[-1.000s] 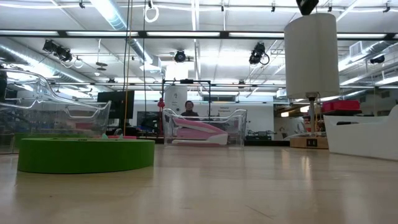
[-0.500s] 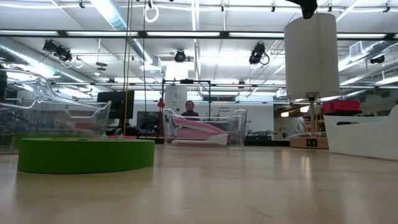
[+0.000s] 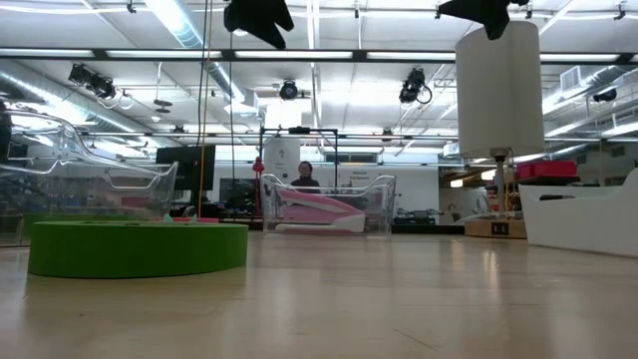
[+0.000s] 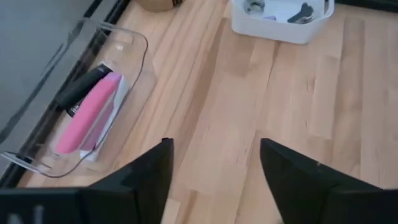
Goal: Pick and place Stapler, Stapler remover, tape
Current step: Put the green tape into the bottom transparent bin
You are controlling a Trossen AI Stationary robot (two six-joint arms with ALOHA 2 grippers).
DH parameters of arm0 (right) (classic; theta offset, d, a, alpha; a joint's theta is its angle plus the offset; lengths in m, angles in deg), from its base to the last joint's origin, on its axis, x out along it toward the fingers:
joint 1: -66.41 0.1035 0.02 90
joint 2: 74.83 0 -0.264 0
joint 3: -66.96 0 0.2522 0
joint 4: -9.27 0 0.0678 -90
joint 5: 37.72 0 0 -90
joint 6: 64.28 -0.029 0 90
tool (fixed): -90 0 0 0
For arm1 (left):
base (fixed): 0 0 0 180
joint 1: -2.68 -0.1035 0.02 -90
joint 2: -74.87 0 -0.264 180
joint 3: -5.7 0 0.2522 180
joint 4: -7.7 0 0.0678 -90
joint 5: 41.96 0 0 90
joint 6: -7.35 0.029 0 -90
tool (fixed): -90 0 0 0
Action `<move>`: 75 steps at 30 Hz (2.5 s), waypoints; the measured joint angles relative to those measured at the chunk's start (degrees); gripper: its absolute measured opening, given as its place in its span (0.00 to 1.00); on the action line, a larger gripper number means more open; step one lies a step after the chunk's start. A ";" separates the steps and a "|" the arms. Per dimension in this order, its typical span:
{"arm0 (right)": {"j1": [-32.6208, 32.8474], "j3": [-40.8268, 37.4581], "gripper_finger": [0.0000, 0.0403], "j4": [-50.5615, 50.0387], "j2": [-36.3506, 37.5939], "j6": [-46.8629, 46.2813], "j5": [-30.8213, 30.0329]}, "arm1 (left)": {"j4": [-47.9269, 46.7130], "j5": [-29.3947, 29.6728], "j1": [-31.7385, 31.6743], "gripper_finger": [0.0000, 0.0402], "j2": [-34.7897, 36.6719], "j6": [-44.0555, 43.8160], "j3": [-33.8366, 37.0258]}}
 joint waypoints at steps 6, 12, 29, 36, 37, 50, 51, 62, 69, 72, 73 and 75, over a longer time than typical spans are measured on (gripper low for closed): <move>0.01 0.00 0.59 -1.28 -0.85 -1.46 0.62 | -0.06 -0.55 -0.58 0.68 -3.38 -5.69 0.00; 0.01 0.00 0.58 -1.21 -1.82 -1.85 0.63 | -0.28 -0.53 -2.40 0.66 -6.54 -13.31 0.00; 0.01 0.00 0.57 -1.76 -2.26 -1.85 0.68 | -3.95 -5.48 -6.75 0.57 -11.23 -31.27 -0.13; 0.01 0.00 0.57 -2.46 -2.24 -1.84 0.68 | -4.50 -12.50 -4.20 0.55 -13.97 -28.45 -0.02; 0.01 -0.01 0.57 -2.82 -2.24 -1.83 0.68 | -4.34 -13.14 -3.54 0.55 -14.43 -26.58 -0.02; 0.03 -0.02 0.57 -3.54 -2.24 -1.83 0.72 | -5.87 -14.25 7.92 0.55 -17.67 -4.84 -0.02; 0.03 -0.02 0.57 -3.63 -2.24 -1.85 0.80 | -6.25 -14.27 8.64 0.56 -18.08 -3.42 0.00; 0.05 -0.02 0.57 -3.97 -2.22 -2.57 2.19 | -5.92 -19.06 12.93 0.71 -24.71 2.86 0.00; 0.05 -0.02 0.57 -3.97 -2.22 -2.75 2.26 | -6.05 -18.71 14.12 0.74 -28.03 5.68 0.04; 0.05 -0.02 0.57 -3.97 -2.22 -2.75 3.36 | -6.11 -15.54 14.35 0.74 -28.13 8.58 0.07; 0.05 -0.02 0.57 -3.97 -2.22 -2.75 3.60 | -5.85 -14.11 14.43 0.74 -28.28 9.80 0.07; 0.07 -0.02 0.57 -3.98 -2.22 -2.76 3.69 | -5.88 -12.47 14.50 0.74 -28.53 11.80 0.08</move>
